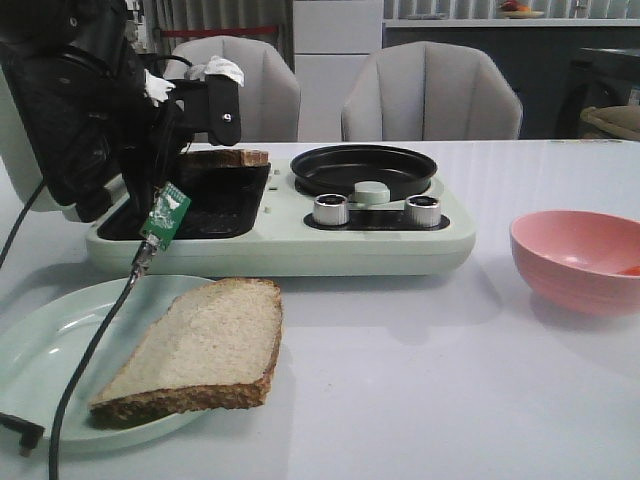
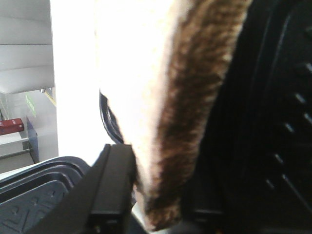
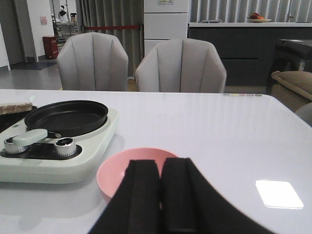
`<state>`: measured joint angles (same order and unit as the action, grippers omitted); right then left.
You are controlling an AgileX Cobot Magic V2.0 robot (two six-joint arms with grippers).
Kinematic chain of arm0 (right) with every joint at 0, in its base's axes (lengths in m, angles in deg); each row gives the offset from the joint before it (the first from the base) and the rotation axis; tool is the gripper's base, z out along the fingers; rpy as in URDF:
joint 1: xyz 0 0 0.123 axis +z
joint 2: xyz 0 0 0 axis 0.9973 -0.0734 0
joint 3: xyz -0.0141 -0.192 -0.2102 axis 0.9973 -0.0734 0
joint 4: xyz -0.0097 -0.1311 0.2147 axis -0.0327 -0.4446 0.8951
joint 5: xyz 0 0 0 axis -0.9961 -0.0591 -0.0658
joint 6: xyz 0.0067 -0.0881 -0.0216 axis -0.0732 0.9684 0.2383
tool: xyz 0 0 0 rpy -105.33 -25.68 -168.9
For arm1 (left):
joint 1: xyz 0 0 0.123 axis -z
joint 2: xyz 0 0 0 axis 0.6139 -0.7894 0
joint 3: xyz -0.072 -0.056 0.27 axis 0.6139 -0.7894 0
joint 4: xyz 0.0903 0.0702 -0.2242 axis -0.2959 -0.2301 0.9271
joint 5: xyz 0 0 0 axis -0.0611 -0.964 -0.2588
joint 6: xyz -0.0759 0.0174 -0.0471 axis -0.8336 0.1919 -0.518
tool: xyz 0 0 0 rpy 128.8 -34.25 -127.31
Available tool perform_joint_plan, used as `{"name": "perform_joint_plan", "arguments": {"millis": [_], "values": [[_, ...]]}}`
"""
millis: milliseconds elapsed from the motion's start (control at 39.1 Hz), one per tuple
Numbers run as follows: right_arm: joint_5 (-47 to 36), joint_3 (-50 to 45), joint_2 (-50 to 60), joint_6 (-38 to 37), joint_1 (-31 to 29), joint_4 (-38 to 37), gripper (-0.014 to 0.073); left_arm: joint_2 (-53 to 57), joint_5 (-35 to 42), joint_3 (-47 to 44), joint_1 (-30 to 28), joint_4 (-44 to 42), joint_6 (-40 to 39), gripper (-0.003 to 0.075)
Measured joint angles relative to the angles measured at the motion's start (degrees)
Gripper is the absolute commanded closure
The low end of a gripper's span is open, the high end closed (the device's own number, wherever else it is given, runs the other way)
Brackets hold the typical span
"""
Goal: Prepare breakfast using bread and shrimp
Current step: 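Carry the bread slice over the sandwich maker and lower it onto a plate, then open the left gripper and withdraw it from the sandwich maker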
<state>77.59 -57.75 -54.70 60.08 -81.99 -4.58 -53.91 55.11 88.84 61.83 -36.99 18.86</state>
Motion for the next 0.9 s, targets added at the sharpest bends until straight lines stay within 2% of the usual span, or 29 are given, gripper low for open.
{"name": "perform_joint_plan", "arguments": {"millis": [77, 153, 332, 537, 690, 895], "values": [[0.00, 0.00, 0.00, 0.00, 0.00, 0.00, 0.0451, 0.00, 0.37, 0.00, 0.00, 0.85, -0.04, 0.0137], [0.00, 0.00, 0.00, 0.00, 0.00, 0.00, 0.0451, 0.00, 0.13, 0.57, 0.00, 1.64, -0.13, 0.0101], [0.00, 0.00, 0.00, 0.00, 0.00, 0.00, 0.0451, 0.71, -3.51, 0.97, 0.13, 5.47, -0.27, 0.0100], [0.00, 0.00, 0.00, 0.00, 0.00, 0.00, 0.0451, 4.10, -8.70, 0.45, 1.45, 18.33, -0.27, 0.0102], [0.00, 0.00, 0.00, 0.00, 0.00, 0.00, 0.0451, 7.88, -12.24, 0.45, 2.51, 27.90, 2.53, 0.0102], [0.00, 0.00, 0.00, 0.00, 0.00, 0.00, 0.0451, 14.86, -15.88, 0.32, 3.59, 37.53, 3.79, 0.0102]]}}
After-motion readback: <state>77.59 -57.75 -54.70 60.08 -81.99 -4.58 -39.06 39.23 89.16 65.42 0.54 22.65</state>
